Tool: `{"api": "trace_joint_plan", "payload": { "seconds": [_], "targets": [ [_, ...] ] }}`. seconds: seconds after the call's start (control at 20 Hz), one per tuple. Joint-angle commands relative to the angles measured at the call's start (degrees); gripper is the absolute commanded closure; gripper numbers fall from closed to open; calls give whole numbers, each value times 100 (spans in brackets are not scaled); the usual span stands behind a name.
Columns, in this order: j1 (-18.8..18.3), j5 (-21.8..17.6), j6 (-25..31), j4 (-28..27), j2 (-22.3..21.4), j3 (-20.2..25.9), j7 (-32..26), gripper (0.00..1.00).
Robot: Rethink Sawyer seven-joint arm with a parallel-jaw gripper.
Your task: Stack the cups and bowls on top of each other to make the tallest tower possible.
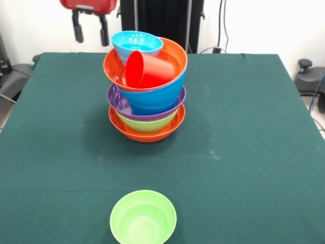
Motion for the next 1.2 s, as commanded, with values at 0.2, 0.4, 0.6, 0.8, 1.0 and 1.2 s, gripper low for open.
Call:
{"api": "trace_joint_plan", "payload": {
  "seconds": [0.2, 0.4, 0.6, 0.8, 1.0, 1.2],
  "targets": [
    [-499, -857, -381, -495, 796, 675, -1143, 0],
    [-673, -985, -201, -441, 740, 759, -1205, 0],
    [-1084, -1100, -85, -27, 468, 891, -1360, 0],
    [-2002, -1451, -489, 755, 240, 1140, -1713, 0],
    [-2827, -1758, -642, 1279, 73, 1504, -1921, 0],
    [-3211, -1701, -286, 1490, -282, 1895, -2004, 0]
  ]
}}
